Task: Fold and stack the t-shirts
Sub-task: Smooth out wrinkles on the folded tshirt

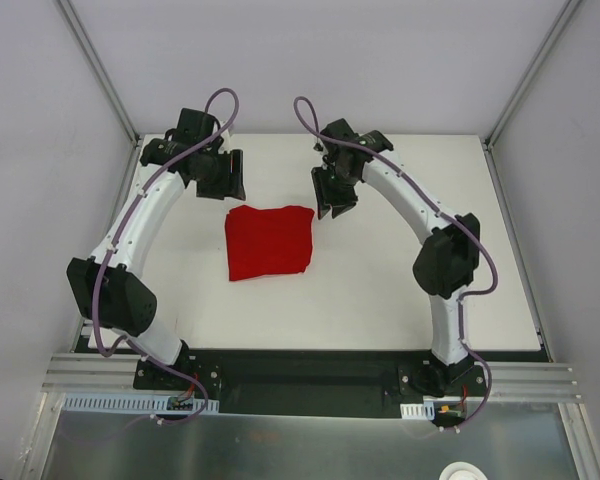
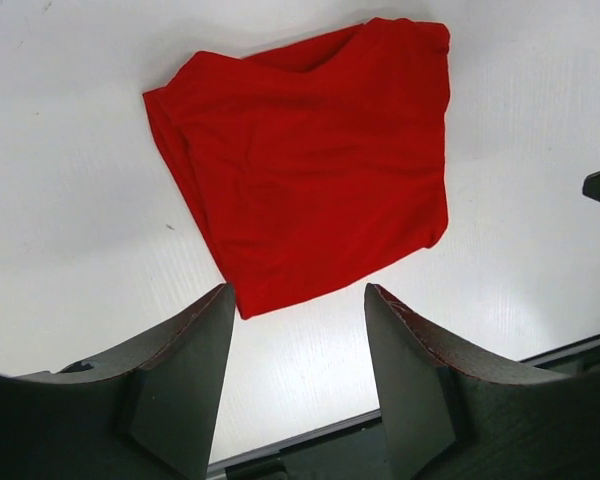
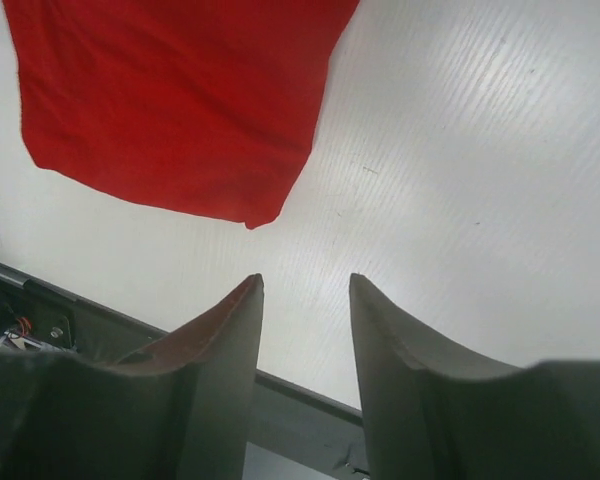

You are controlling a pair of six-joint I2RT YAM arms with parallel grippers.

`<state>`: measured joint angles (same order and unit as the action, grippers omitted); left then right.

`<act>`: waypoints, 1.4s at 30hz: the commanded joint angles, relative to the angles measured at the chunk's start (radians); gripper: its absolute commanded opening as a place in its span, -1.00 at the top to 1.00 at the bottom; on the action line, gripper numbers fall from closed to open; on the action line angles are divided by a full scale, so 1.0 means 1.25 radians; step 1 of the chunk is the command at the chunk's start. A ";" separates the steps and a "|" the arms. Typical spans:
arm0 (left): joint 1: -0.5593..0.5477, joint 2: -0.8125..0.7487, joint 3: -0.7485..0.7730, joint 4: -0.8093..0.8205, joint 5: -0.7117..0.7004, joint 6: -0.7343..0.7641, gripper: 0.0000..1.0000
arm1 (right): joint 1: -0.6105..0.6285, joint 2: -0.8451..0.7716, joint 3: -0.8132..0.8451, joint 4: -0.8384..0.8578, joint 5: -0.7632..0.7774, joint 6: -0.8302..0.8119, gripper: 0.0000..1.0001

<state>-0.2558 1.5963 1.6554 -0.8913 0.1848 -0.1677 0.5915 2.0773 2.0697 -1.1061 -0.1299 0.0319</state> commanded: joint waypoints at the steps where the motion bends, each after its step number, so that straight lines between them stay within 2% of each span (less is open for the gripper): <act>1: -0.003 -0.050 0.064 -0.012 0.031 -0.009 -0.11 | 0.005 -0.100 0.016 0.032 0.047 -0.021 0.10; 2: -0.004 -0.053 0.068 -0.011 0.039 -0.022 -0.13 | 0.007 -0.117 0.025 0.034 0.061 -0.021 -0.03; 5: -0.004 -0.063 0.100 -0.006 0.059 -0.039 -0.17 | 0.005 -0.139 0.050 0.037 0.090 -0.041 -0.21; 10: -0.004 -0.095 0.158 0.022 0.090 -0.072 -0.25 | 0.005 -0.236 0.056 0.089 0.166 -0.056 -0.39; 15: -0.004 -0.136 0.198 0.058 0.094 -0.088 -0.36 | 0.005 -0.362 -0.005 0.182 0.241 -0.062 -0.85; 17: -0.003 -0.152 0.212 0.061 0.079 -0.082 -0.52 | 0.005 -0.396 -0.013 0.195 0.268 -0.068 -0.99; 20: -0.003 -0.169 0.232 0.065 0.056 -0.082 -0.76 | 0.005 -0.438 -0.028 0.214 0.304 -0.075 -1.00; 26: -0.002 -0.185 0.222 0.071 0.052 -0.088 -0.98 | 0.005 -0.468 -0.070 0.212 0.332 -0.080 -1.00; 30: 0.001 -0.173 0.191 0.074 0.085 -0.109 -0.99 | 0.004 -0.457 -0.086 0.196 0.300 -0.049 -0.99; 34: 0.000 -0.166 0.200 0.072 0.128 -0.109 -0.98 | 0.008 -0.432 -0.048 0.188 0.252 -0.028 -1.00; 37: -0.004 -0.180 0.227 0.070 0.104 -0.061 -0.98 | 0.014 -0.432 -0.024 0.199 0.260 -0.036 -1.00; 42: -0.020 -0.191 0.234 0.035 -0.011 0.017 -0.98 | 0.016 -0.436 -0.011 0.195 0.309 -0.093 -0.99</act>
<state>-0.2634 1.3952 1.9167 -0.8280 0.2619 -0.2249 0.6067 1.5593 2.0014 -0.8783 0.2153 -0.0422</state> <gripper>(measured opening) 0.992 0.995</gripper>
